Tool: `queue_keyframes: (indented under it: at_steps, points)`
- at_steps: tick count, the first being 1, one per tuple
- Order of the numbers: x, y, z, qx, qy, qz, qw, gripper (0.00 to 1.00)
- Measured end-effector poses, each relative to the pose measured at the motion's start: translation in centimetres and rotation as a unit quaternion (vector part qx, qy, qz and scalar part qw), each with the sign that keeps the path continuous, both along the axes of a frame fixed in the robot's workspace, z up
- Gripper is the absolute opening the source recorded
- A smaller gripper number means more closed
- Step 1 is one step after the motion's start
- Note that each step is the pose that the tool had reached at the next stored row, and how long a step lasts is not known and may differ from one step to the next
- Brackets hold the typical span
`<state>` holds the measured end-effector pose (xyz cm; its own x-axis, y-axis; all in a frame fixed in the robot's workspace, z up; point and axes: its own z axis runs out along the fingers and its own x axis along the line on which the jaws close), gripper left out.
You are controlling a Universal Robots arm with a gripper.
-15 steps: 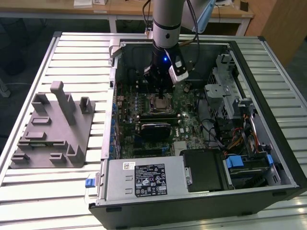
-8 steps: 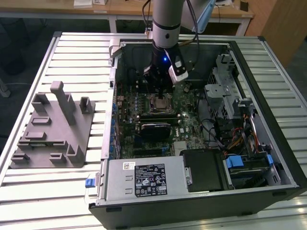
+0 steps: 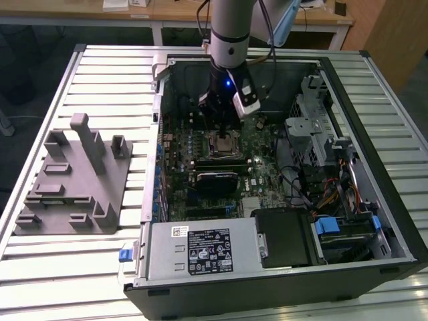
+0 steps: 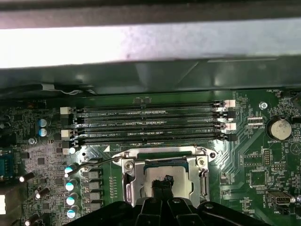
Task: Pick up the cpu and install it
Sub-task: 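Close the cpu cover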
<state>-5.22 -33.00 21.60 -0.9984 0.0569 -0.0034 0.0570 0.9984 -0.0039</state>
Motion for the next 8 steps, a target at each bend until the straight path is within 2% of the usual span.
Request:
queue_keyframes:
  at_steps: [8]
  points:
    - [-0.7, -0.02, -0.28, 0.0001, -0.0001, 0.0, 1.0, 0.11]
